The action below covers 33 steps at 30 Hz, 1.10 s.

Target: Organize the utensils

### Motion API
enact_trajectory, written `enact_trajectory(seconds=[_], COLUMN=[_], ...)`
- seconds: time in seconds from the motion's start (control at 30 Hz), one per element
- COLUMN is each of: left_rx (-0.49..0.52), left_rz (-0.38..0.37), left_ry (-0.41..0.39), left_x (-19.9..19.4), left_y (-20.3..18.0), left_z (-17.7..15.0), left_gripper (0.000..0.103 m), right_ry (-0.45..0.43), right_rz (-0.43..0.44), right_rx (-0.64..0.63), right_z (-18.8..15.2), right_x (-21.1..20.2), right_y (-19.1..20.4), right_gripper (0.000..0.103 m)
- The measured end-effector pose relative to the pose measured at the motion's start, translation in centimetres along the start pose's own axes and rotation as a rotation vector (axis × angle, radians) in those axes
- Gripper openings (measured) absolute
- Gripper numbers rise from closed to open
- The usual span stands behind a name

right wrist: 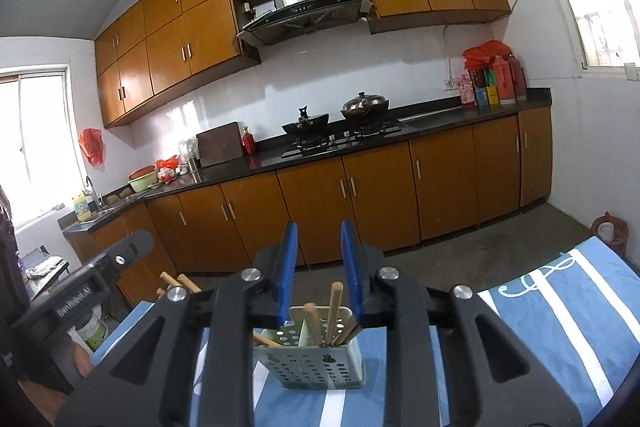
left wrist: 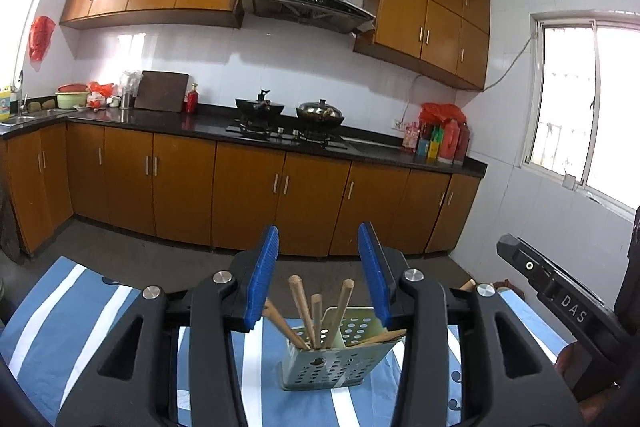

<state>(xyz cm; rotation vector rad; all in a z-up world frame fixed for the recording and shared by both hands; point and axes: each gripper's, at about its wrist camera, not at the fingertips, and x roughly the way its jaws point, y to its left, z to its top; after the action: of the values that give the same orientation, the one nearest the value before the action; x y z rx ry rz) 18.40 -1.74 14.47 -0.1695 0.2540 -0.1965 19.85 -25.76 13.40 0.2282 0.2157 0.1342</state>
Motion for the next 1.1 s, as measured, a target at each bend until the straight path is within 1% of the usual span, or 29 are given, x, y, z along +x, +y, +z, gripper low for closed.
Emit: enact_trajectory(seconds=[0.03,0.07,0.13,0.17,0.23,0.27,0.3,0.33,0.37,0.4,0.43,0.5,0.6,0.7,0.87,1.0,1.1], left_rx=[-0.004,-0.006,-0.003,0.001,0.012,0.021,0.028,0.036,0.046,0.057,0.068,0.112,0.162,0.169,0.122,0.162,0.200], left_rz=[0.001,0.002,0.016,0.025,0.050,0.067,0.081,0.089,0.099,0.111,0.119,0.151,0.197,0.210,0.213,0.253,0.265], left_ry=[-0.004,-0.009,-0.011,-0.009,-0.006,-0.004,-0.001,0.001,0.003,0.001,-0.001,-0.003,-0.004,0.001,-0.004,-0.015,-0.018], left_x=[-0.5,-1.2,-2.7,-3.1,-4.4,-5.3,-6.2,-6.9,-7.9,-8.8,-9.5,-11.1,-12.9,-14.4,-16.3,-17.3,-18.1], left_y=[0.3,0.6,1.2,1.4,1.9,2.3,2.5,2.8,3.0,3.2,3.3,3.2,2.8,2.8,3.2,2.3,1.8], left_z=[0.1,0.1,-0.2,-0.3,-0.7,-1.1,-1.5,-2.0,-2.6,-3.3,-3.8,-5.4,-7.7,-9.4,-11.5,-13.2,-14.6], left_gripper=[0.044,0.044,0.049,0.054,0.061,0.068,0.077,0.083,0.093,0.098,0.099,0.101,0.101,0.101,0.101,0.101,0.101], right_ry=[-0.003,-0.006,-0.015,-0.019,-0.025,-0.028,-0.031,-0.035,-0.041,-0.050,-0.056,-0.065,-0.041,-0.031,-0.057,-0.055,-0.041], right_rz=[-0.002,-0.004,-0.010,-0.014,-0.023,-0.030,-0.034,-0.041,-0.046,-0.054,-0.061,-0.083,-0.119,-0.154,-0.176,-0.209,-0.196], right_rx=[-0.002,-0.004,-0.010,-0.012,-0.018,-0.027,-0.036,-0.048,-0.062,-0.083,-0.096,-0.137,-0.190,-0.229,-0.249,-0.259,-0.262], right_z=[0.0,-0.1,-0.3,-0.5,-1.2,-1.7,-2.1,-2.6,-3.1,-4.0,-4.5,-5.9,-7.9,-9.7,-12.9,-15.1,-16.5], right_x=[-0.4,-0.9,-2.2,-2.9,-4.6,-5.6,-6.3,-7.1,-7.9,-9.0,-9.7,-11.0,-12.3,-13.4,-16.1,-17.4,-18.2], right_y=[0.1,0.1,0.1,0.1,0.2,0.3,0.5,0.7,1.0,1.5,1.8,2.8,3.9,4.8,5.6,5.7,5.6], right_gripper=[0.031,0.033,0.039,0.041,0.052,0.056,0.064,0.074,0.080,0.091,0.098,0.099,0.099,0.099,0.099,0.099,0.099])
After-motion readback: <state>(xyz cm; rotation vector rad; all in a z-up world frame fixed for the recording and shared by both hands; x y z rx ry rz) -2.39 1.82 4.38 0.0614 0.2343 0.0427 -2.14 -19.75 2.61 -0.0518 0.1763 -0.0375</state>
